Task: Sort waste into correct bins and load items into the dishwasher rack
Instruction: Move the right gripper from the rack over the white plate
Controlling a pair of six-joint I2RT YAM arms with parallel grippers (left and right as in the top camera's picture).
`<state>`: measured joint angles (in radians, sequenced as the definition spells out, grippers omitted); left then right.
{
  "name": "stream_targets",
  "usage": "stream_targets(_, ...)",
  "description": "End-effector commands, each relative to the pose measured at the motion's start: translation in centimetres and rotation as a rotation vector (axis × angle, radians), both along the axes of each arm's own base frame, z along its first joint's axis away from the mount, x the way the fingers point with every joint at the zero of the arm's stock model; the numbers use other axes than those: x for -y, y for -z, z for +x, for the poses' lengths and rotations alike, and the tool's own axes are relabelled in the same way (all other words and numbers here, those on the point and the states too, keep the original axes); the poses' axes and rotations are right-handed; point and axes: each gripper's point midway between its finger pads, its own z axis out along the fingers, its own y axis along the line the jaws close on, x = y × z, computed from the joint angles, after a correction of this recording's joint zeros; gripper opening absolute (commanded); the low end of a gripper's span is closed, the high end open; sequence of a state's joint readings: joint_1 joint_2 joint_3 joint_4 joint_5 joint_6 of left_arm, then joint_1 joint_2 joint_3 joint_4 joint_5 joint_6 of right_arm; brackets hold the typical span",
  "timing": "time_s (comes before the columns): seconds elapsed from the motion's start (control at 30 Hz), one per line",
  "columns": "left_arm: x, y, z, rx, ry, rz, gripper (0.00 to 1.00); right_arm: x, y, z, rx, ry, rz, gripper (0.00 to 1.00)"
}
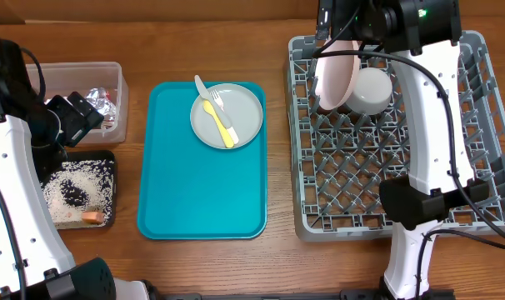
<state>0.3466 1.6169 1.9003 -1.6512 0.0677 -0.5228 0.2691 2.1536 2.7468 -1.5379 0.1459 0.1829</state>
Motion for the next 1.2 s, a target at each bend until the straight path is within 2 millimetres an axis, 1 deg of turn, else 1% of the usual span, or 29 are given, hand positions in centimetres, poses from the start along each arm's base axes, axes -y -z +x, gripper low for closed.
stream_targets(0.0,-0.4,0.1,-0.1,-0.008,0.011,0.028,1.00,0.1,0.1,0.2,0.002,0.004,-0.009,1.00)
stream_targets(0.33,-0.4,0.1,-0.1,-0.008,0.011,0.028,1.00,0.1,0.1,0.2,0.002,0.004,-0.009,1.00)
stream_targets(0.37,-0.5,0.1,-0.1,-0.011,0.013,0.036,1.00,0.1,0.1,0.2,0.002,0.004,-0.009,1.00)
stream_targets(0.43,-1.7,0.1,-0.5,-0.034,0.009,0.103,1.00,-0.4,0.1,0.2,0.000,-0.006,0.017,1.00)
stream_targets(0.5,-3.0,-0.1,-0.5,-0.039,-0.009,0.176,1.00,-2.4,0.3,-0.4,-0.030,-0.083,0.108,1.00)
stream_targets(0.53,-3.4,-0.2,-0.3,-0.032,-0.015,0.194,1.00,-3.2,0.4,-0.9,-0.053,-0.115,0.144,1.00)
stream_targets(0.57,-3.7,-0.3,0.0,-0.018,-0.019,0.206,1.00,-4.5,0.4,-1.5,-0.077,-0.166,0.204,1.00)
stream_targets(0.67,-3.7,-0.3,0.2,-0.011,-0.019,0.208,1.00,-8.1,-1.0,-2.3,-0.075,-0.319,0.360,1.00)
stream_targets(0.77,-3.7,-0.3,0.2,-0.011,-0.019,0.209,1.00,-10.6,-1.9,-3.3,-0.064,-0.464,0.417,1.00)
stream_targets(0.9,-3.7,-0.3,0.2,-0.011,-0.019,0.209,1.00,-12.6,-1.7,-4.3,-0.063,-0.511,0.380,1.00)
stream_targets(1.0,-3.7,-0.3,0.2,-0.011,-0.019,0.208,1.00,-14.0,-0.9,-4.7,-0.064,-0.510,0.313,1.00)
stream_targets(1.07,-3.7,-0.3,0.2,-0.011,-0.019,0.208,1.00,-15.3,0.2,-4.9,-0.068,-0.511,0.250,1.00)
stream_targets(1.17,-3.7,-0.3,0.2,-0.011,-0.019,0.208,1.00,-16.6,1.7,-4.8,-0.062,-0.492,0.148,1.00)
